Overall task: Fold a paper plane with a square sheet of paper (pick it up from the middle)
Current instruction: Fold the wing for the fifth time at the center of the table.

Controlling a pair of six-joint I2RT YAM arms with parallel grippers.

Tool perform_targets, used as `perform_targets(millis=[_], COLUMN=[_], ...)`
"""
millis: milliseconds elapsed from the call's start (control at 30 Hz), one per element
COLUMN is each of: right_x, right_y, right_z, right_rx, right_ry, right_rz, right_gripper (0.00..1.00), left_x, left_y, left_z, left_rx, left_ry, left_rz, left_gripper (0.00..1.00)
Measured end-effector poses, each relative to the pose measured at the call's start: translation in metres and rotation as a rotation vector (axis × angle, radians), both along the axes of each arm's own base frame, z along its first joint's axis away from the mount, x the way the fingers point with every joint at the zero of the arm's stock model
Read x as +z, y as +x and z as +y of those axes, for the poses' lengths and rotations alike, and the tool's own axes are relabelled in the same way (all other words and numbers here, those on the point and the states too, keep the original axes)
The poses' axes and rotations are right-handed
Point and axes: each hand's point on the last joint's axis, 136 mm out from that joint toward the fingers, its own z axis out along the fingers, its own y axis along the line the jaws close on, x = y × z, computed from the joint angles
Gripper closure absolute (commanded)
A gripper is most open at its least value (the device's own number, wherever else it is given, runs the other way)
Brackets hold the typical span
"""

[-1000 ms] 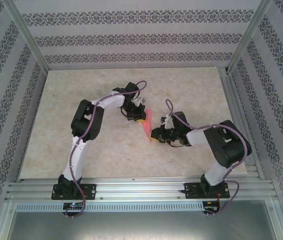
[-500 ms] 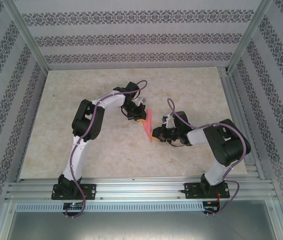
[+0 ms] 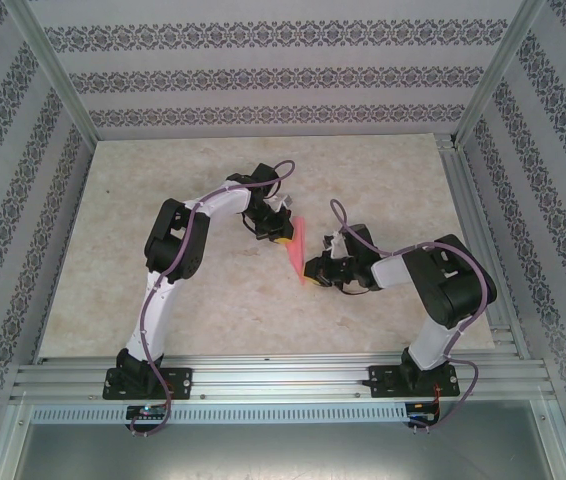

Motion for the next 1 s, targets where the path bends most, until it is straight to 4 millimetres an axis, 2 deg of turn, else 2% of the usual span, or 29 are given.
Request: perform_targets(millis=[300, 467, 633, 1000], right_x=[0.005, 0.018, 0.020, 0.000], right_y=[-0.001, -0.002, -0.004, -0.013], right_z=[0.004, 0.004, 0.005, 0.010], right_rx=[0.021, 0.024, 0.030, 0.057], right_ry=[-0.016, -0.009, -0.002, -0.013], right_rz=[-0.017, -0.038, -0.036, 0.017], right_gripper=[0.86, 0.91, 0.94, 0.93], left_x=[-0.001, -0.001, 0.000, 0.000], left_y=[0.002, 0.003, 0.004, 0.005], left_z=[0.000, 0.000, -0.002, -0.001], left_rx=[-0.005, -0.008, -0.011, -0.010], left_ry=[-0.004, -0.005, -0.011, -0.021], left_rz=[0.006, 0.003, 0.006, 0.015], left_gripper=[0.93, 0.93, 0.93, 0.93])
